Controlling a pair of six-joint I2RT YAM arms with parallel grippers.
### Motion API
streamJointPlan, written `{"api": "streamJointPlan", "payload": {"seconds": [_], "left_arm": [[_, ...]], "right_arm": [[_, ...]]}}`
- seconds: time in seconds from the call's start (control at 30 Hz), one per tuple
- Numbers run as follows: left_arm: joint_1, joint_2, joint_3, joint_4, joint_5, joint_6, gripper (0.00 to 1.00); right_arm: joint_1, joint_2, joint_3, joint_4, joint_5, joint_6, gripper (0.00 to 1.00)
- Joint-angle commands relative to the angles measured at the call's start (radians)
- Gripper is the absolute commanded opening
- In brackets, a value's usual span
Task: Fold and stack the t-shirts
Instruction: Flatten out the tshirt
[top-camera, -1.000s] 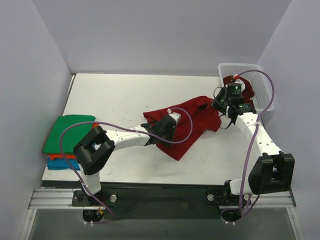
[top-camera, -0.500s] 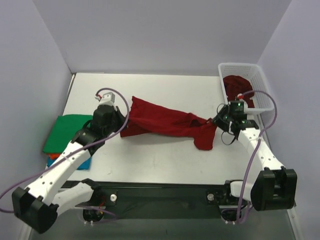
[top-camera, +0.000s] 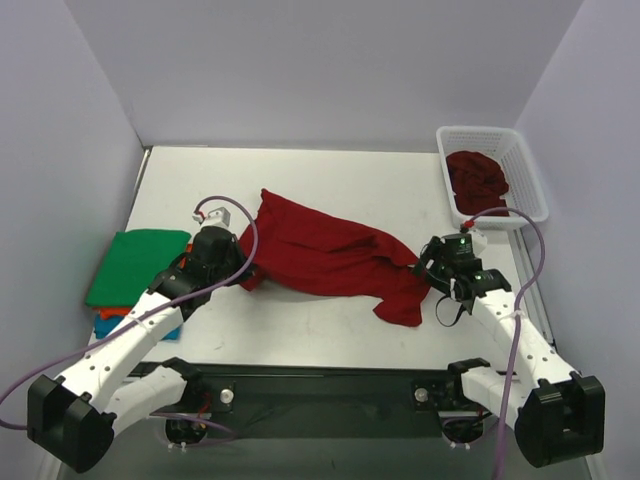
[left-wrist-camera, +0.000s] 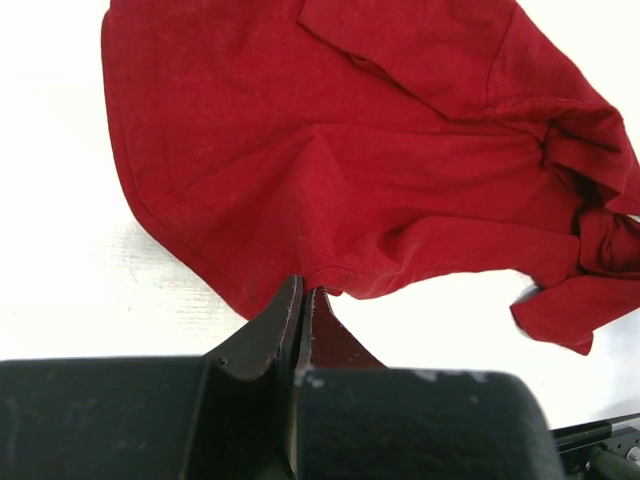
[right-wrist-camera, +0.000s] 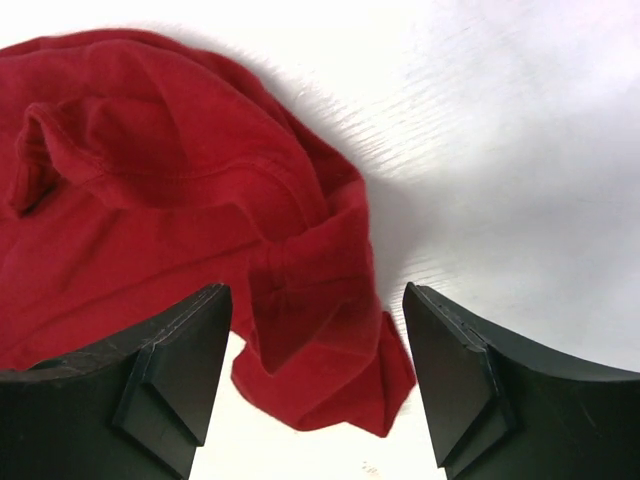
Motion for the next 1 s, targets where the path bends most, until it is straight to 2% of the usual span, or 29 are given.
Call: {"api": "streamJointPlan", "payload": {"seconds": [0.0,0.07,0.1,0.17,0.33,0.53,0.7,0.97], "left_arm": [[0.014,-0.028,0.012,0.012,0.017,-0.008,0.0],[0.016,-0.029,0.013,0.012,0.02,-0.007,0.0],[0.016,-0.034,0.01,0.013,0.022,-0.007,0.0],[0.017,-0.035,0.005,0.019,0.031,-0.007,0.0],[0.017,-0.029,0.004,0.024,0.04,-0.007,0.0],[0.017,-0.029,0.002,0.03,0.049,-0.004,0.0],[0.019,-0.032,0.001,0.032,0.057,-0.002,0.0],[0.022,-0.031,-0.004,0.036,0.062,-0.002,0.0]], "right_arm": [[0.044,-0.031,0.03,-0.076,0.173,0.004,0.7],[0.054,-0.028,0.048,-0.116,0.222,0.004,0.69],[0.052,-0.022,0.054,-0.13,0.236,0.011,0.63],[0.066,-0.023,0.071,-0.153,0.229,0.014,0.59],[0.204,-0.013,0.111,-0.191,0.329,0.04,0.58],[0.287,0.061,0.165,-0.24,0.435,0.044,0.53],[0.333,0.144,0.212,-0.282,0.469,0.027,0.41],[0.371,0.225,0.228,-0.306,0.497,0.018,0.4]]}}
